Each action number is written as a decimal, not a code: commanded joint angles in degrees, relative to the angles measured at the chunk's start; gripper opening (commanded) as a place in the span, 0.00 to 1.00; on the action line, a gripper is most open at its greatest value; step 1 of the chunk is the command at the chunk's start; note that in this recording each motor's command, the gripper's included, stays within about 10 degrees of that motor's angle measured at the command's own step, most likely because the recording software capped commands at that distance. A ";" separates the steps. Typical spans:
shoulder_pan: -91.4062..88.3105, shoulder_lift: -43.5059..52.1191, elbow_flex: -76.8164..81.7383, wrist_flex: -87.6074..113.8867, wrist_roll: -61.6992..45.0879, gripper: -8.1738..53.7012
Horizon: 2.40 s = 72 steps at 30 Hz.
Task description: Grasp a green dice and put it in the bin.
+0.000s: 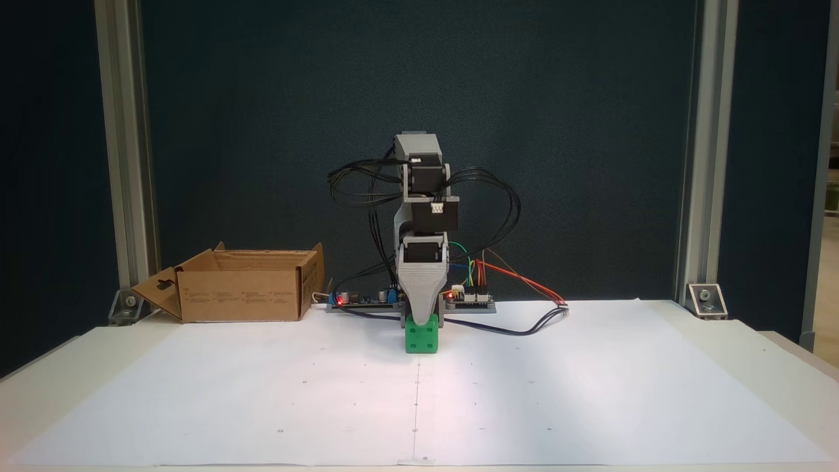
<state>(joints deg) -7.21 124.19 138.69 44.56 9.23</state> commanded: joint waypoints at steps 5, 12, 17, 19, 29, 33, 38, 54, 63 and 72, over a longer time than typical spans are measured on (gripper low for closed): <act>-0.62 0.79 -0.18 -0.44 2.29 0.86; 0.00 0.79 1.67 -4.92 2.29 0.85; 0.00 0.70 1.76 -5.01 2.29 0.84; -0.18 0.70 1.85 -4.92 2.29 0.84; 0.09 0.53 2.20 -5.36 2.37 0.84; 0.09 0.53 2.20 -5.71 2.29 0.83; 0.18 0.44 3.08 -8.61 2.29 0.83; 0.18 -2.72 3.78 -9.32 2.11 0.83; 0.79 -5.45 3.78 -9.40 1.93 0.83; 2.20 -6.24 3.78 -9.84 1.67 0.83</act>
<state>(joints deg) -5.01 118.04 143.35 35.16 9.23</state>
